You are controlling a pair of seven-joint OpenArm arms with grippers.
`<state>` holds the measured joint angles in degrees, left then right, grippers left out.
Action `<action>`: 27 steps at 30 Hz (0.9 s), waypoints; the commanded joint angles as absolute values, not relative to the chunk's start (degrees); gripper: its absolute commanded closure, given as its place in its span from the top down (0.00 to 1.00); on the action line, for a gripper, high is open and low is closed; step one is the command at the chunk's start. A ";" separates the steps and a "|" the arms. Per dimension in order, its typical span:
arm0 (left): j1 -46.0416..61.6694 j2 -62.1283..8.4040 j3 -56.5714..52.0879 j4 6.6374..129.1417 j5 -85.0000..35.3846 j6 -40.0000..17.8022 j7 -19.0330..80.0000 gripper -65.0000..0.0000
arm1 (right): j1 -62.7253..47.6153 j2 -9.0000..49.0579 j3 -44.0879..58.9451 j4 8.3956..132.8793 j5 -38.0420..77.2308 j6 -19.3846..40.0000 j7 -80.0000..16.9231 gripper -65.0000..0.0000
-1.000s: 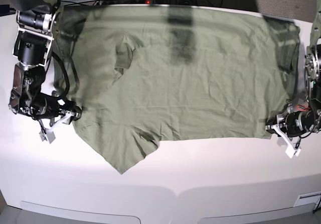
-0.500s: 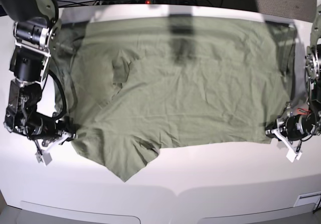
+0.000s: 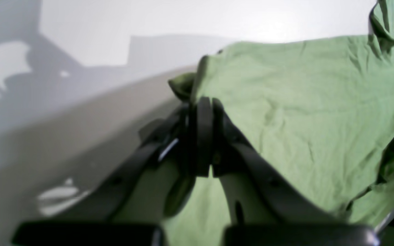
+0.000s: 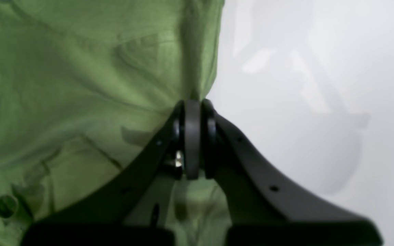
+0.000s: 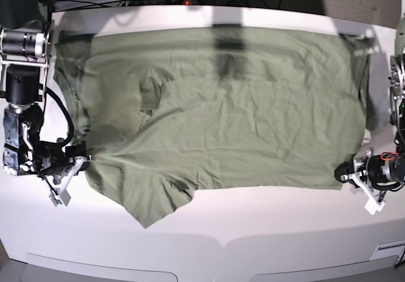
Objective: Fold the T-shirt properly
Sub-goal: 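Lift the hem and pull both grippers toward the collar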
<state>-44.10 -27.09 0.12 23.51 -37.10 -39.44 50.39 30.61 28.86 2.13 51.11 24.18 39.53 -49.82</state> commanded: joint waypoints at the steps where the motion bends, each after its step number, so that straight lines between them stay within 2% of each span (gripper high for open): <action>1: -45.71 -28.45 0.03 24.49 -38.02 -40.00 50.39 0.00 | 32.53 30.30 2.33 52.75 24.67 40.00 -48.93 0.00; 5: -45.12 -29.78 0.03 24.49 -39.20 -40.00 51.66 0.00 | 31.70 30.41 2.31 56.60 24.73 40.00 -48.93 0.00; 13: -41.71 -31.62 0.03 26.57 -49.06 -40.00 57.74 0.00 | 24.99 30.48 2.28 69.65 24.64 40.00 -50.46 0.00; 20: -34.28 -34.59 0.01 36.77 -60.82 -40.00 64.14 0.00 | 19.81 30.48 2.87 73.45 24.25 40.00 -50.39 0.00; 27: -26.65 -36.34 -0.03 46.72 -61.67 -40.00 65.30 0.00 | 16.08 30.50 8.93 77.67 24.29 40.00 -50.59 0.00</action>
